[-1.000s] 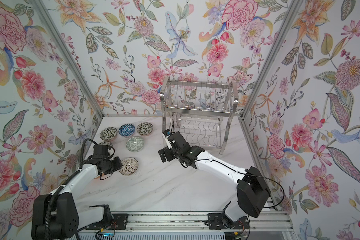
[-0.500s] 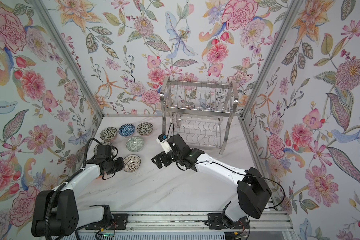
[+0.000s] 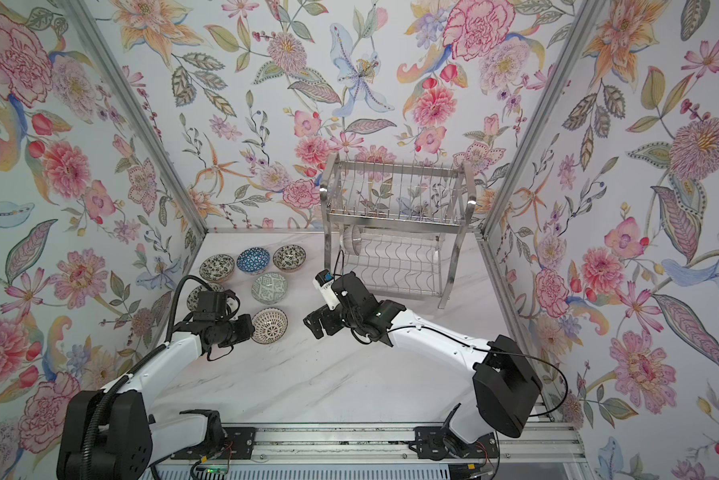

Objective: Load the bowls into the dish rack

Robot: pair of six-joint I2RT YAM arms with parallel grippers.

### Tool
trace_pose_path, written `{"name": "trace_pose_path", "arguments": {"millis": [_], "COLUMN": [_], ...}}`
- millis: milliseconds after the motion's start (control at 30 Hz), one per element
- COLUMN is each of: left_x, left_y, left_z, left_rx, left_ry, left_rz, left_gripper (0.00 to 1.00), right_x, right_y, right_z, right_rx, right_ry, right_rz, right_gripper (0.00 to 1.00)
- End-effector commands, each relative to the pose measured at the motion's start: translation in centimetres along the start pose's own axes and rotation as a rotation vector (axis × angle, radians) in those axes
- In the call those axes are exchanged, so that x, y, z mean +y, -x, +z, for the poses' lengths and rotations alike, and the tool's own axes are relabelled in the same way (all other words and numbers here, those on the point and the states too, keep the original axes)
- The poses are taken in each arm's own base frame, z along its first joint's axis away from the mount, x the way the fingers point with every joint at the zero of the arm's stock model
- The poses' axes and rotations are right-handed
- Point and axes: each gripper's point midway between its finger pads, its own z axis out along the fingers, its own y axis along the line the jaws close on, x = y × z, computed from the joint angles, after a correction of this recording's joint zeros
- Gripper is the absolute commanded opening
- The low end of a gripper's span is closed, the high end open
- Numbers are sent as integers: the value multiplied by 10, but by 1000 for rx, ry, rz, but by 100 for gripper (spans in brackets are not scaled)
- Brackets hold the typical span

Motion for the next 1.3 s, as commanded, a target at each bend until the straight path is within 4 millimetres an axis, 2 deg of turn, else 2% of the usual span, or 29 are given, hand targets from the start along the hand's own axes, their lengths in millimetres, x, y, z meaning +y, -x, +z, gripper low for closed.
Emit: {"name": "trace_pose_path", "arguments": {"millis": [0,167,300,400,433,600,633,767,967,1133,1267], "left_x": [-38,-81,-119,-149,-160,-212,-222,-259,-297,-315,-319], "left_y": [25,34,33,29,28,17,11,-2,-25,-26,-26], "left_z": [-14,-16,-6,2,4,25,35,52,82,94,104], "left_rx": [-63,-83,-79,-83,-86,-71,-48,-21,51,55,79], "left_ry": [-73,-116,-164,-197,-202,-244,-248,-266,-290,-285,-259], "left_rz": [103,197,249,290,311,383,395,462,511,530,549], "left_gripper": [0,0,0,0,0,0,0,0,0,0,0], "right_x": [-13,-55,-86,-96,-110,-133,-136,-143,-150,-152,-154], "right_y": [5,7,8,8,7,-17,-23,-42,-63,-76,-79], "right_z": [-17,-40,-66,-80,-87,-97,-99,-110,-120,-121,-121], "right_rx": [-26,-62,-68,-59,-65,-6,5,3,14,25,31], "right_ry": [-61,-124,-204,-252,-286,-380,-401,-456,-513,-521,-522], "right_rz": [28,227,282,297,317,365,374,396,380,392,395], "right_gripper": [99,99,99,99,99,99,99,99,99,99,99]}}
